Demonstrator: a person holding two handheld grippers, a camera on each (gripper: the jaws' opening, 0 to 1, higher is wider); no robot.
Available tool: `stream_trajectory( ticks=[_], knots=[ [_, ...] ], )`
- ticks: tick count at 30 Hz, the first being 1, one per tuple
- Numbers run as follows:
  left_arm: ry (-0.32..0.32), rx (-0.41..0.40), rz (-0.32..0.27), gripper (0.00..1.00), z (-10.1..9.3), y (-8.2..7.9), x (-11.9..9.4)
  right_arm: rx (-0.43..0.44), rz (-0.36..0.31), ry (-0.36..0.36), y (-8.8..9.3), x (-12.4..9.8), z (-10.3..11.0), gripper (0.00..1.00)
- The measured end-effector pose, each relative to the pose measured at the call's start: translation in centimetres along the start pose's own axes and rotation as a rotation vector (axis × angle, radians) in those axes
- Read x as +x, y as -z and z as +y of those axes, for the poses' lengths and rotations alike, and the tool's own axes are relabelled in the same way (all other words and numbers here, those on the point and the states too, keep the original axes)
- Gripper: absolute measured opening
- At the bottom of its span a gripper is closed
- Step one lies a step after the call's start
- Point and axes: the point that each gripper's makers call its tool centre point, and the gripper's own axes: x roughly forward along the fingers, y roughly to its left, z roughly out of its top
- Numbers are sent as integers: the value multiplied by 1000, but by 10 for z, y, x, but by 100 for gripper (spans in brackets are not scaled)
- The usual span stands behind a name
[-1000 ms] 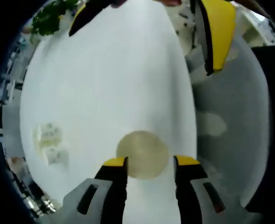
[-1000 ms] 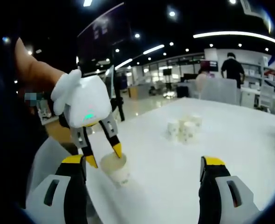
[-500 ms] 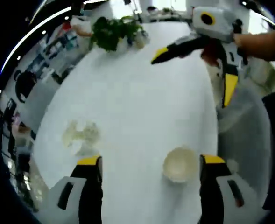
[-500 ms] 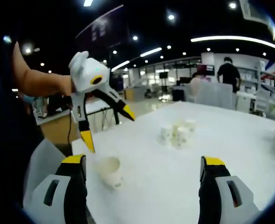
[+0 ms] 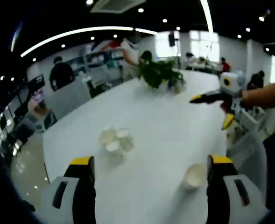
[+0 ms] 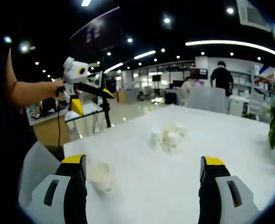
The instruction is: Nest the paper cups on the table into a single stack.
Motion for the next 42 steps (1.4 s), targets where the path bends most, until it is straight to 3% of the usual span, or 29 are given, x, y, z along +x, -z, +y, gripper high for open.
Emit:
stream_trajectory(
  ticks=[6,9,11,19,23,26,31,36,38,42],
  knots=[
    [-37,-37,-95,100,8,20,-16,-20,-21,51,-2,2,-11,100],
    [-100,-61,-162,100,19,27,-25,-24,-18,67,2,4,-15,100],
    [-93,-88,-180,99,18,32,-28,-25,-12,65,4,5,-15,100],
    [-171,-167,-186,99,28,66,-36,-37,26,61,16,10,-16,100],
    [-207,-140,-177,99,29,79,-37,-46,31,60,18,10,-15,100],
    [-213,-156,-219,100,28,79,-39,-48,27,61,19,10,-16,100],
    [-197,-160,-222,99,23,86,-34,-48,29,72,22,11,-19,100],
    [-193,-175,-226,99,23,94,-34,-106,16,88,23,14,-21,100],
    [-199,-180,-252,99,26,95,-36,-96,11,87,25,15,-22,100],
    [-211,-202,-245,99,29,100,-38,-87,4,93,26,17,-22,100]
  ],
)
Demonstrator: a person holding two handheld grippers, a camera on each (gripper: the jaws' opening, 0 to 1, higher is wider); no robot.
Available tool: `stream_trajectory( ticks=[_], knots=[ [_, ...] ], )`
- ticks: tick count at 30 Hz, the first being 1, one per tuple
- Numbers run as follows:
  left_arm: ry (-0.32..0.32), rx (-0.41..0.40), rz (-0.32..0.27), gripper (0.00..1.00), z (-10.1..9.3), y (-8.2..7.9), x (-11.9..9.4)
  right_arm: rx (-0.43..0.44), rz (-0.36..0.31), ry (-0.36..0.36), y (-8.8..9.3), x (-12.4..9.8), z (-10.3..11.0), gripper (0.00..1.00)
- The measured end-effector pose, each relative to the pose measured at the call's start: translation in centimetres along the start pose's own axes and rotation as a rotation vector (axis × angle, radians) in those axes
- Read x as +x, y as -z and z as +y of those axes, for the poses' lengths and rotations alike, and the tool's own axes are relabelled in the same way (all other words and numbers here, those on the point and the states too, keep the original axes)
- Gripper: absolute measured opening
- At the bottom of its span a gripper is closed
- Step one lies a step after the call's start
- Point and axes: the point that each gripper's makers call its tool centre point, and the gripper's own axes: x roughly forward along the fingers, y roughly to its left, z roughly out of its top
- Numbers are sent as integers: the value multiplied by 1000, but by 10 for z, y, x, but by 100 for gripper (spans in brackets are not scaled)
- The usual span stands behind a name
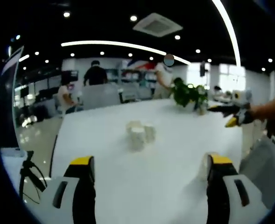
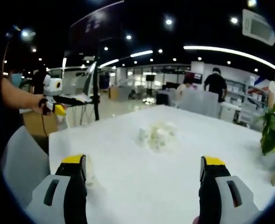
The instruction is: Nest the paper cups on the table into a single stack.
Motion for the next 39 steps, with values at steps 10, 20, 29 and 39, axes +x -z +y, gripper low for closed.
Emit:
stream_trajectory(
  ticks=[10,20,29,39],
  knots=[
    [42,29,6,99,-9,-4,7,25,0,14,8,9,-9,100],
    [22,64,67,99,-5,10,11,38,-24,-31,7,38,-11,100],
    [16,38,68,99,-5,17,7,39,-15,-26,10,58,-23,100],
    [12,41,54,99,-10,19,2,51,-3,-32,14,90,-36,100]
  ],
)
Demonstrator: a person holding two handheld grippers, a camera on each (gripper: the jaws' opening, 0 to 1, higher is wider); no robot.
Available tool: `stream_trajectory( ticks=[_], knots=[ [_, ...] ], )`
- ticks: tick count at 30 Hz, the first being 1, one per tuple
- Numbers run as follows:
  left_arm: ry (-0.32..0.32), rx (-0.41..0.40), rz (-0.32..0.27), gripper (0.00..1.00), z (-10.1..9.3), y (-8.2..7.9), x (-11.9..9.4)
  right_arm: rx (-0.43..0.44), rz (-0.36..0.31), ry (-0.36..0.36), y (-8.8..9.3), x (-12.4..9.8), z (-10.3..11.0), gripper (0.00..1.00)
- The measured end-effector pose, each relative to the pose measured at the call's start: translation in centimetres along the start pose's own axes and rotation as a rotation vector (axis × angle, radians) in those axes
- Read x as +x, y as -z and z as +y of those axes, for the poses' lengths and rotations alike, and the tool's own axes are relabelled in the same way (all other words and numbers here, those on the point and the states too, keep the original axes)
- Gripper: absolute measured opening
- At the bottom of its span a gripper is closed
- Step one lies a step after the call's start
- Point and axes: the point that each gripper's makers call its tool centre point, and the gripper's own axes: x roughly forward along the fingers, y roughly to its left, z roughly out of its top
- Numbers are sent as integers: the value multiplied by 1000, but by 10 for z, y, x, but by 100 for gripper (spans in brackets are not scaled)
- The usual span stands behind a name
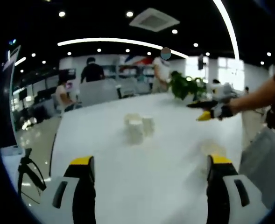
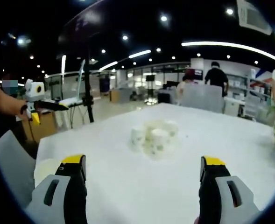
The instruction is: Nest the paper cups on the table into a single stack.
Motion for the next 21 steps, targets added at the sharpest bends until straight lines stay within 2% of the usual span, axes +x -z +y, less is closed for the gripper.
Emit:
stream_trajectory(
  ticks=[4,6,15,19,21],
  knots=[
    [16,-2,-3,99,-6,3,-2,21,-10,4,-3,17,-8,100],
    [-5,-13,-19,99,-6,3,-2,52,-25,16,-5,22,-13,100],
    [-32,-23,0,99,-4,13,-5,5,-10,8,-8,52,-24,100],
    [-47,-31,-12,99,1,12,-10,-14,17,0,-3,67,-32,94],
    [-60,-38,-6,99,6,13,-11,-6,21,4,-3,74,-37,95]
  ],
)
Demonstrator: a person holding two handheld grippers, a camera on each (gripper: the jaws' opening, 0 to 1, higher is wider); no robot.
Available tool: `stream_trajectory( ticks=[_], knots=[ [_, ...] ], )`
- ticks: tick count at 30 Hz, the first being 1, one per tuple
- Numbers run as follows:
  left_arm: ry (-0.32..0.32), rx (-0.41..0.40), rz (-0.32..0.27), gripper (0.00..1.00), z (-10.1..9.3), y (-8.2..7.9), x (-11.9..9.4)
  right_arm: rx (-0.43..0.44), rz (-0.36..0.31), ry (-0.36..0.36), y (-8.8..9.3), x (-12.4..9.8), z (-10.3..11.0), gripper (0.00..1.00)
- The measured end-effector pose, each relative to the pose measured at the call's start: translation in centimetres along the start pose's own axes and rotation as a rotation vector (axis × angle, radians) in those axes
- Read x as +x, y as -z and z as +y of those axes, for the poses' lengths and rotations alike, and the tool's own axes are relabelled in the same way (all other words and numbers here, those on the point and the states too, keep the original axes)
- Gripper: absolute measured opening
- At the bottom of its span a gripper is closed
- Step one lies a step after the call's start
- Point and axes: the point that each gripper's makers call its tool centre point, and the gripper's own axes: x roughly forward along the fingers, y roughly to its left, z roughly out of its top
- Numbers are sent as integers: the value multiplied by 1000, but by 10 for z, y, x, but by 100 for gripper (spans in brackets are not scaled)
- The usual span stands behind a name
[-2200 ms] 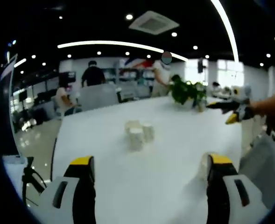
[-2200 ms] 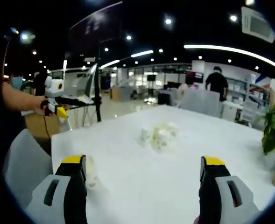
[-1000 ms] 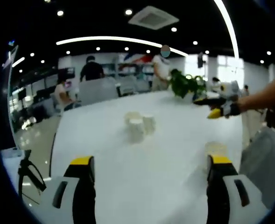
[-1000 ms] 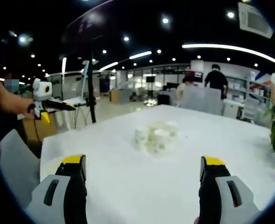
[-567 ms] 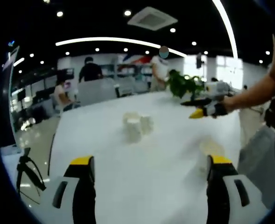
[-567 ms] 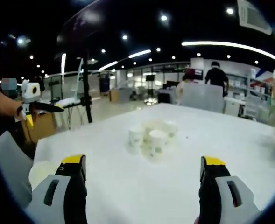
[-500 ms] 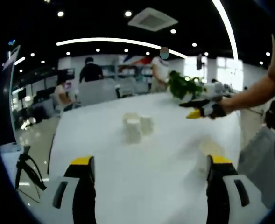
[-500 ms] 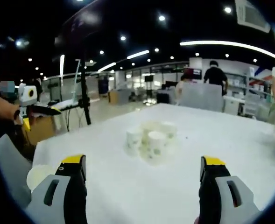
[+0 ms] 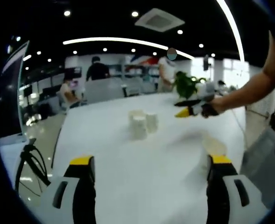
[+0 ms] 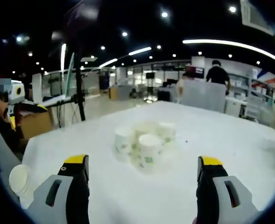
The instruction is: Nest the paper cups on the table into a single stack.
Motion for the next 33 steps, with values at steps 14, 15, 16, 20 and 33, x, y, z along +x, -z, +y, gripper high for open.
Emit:
stream_trajectory(
  ticks=[14,15,16,20,33],
  knots=[
    [-3,12,21,99,0,2,0,-4,27,-9,8,50,-13,85],
    [-5,13,23,99,1,3,1,-6,28,-10,8,53,-14,82],
    [-8,14,27,99,1,5,1,-6,39,-3,10,58,-16,80],
    [0,15,41,97,-3,9,1,18,42,4,15,71,-23,75],
    [7,-12,52,97,-9,16,-1,59,74,16,33,97,-30,58]
  ],
)
